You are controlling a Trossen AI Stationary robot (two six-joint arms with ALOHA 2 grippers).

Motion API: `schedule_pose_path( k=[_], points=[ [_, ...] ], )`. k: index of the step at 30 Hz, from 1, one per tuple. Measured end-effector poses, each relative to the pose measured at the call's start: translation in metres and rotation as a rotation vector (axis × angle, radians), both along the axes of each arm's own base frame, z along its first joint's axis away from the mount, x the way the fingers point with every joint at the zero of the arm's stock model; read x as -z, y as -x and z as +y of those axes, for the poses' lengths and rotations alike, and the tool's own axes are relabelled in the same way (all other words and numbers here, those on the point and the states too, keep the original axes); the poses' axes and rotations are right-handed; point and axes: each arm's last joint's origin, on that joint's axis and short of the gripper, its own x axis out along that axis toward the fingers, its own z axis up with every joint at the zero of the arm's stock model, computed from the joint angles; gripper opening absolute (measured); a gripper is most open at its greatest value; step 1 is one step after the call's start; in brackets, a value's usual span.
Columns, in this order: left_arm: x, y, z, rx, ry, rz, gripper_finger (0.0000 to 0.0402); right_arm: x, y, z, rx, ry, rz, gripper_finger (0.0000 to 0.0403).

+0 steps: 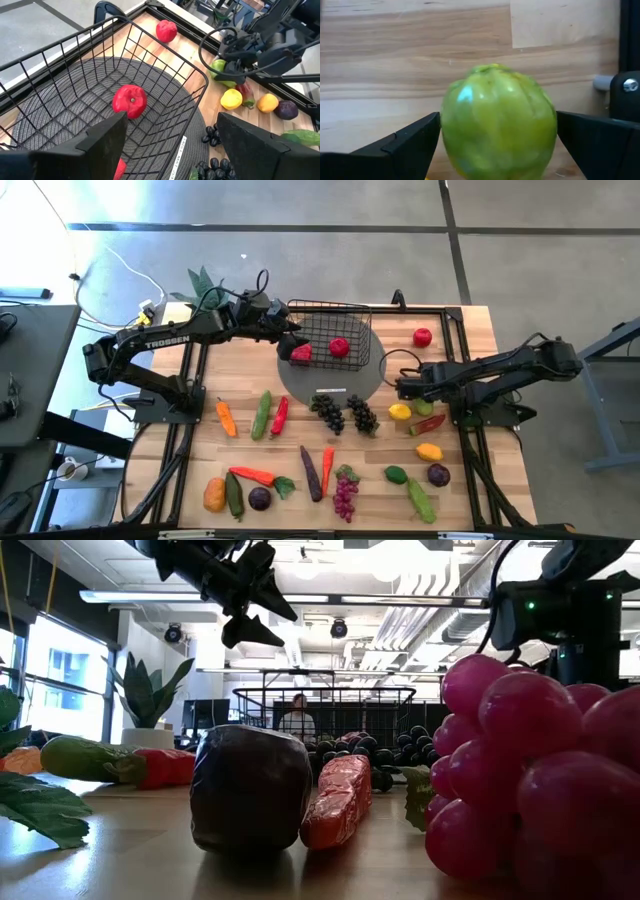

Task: Build produce basket
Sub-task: Put the green chayote into the wire basket

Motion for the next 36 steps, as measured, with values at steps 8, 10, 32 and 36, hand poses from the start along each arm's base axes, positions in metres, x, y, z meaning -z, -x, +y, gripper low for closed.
schedule_pose_path(
  k=[8, 10, 32, 36],
  points=[
    [0.0, 0.0, 0.0, -0.003, -0.002, 0.001, 0.0298, 0.0, -0.001, -0.002, 0.015, -0.012, -0.007, 0.0277],
    [0.0, 0.0, 0.0, -0.003, -0.002, 0.001, 0.0298, 0.0, -0.001, -0.002, 0.015, -0.013, -0.008, 0.0258],
    [0.0, 0.0, 0.0, -0.004, -0.002, 0.002, 0.0298, -0.116, -0.042, -0.015, -0.145, 0.296, -0.139, 0.0255],
    [0.0, 0.0, 0.0, -0.007, -0.003, 0.002, 0.0298, -0.142, -0.049, -0.023, -0.189, 0.379, -0.192, 0.0255]
  ],
)
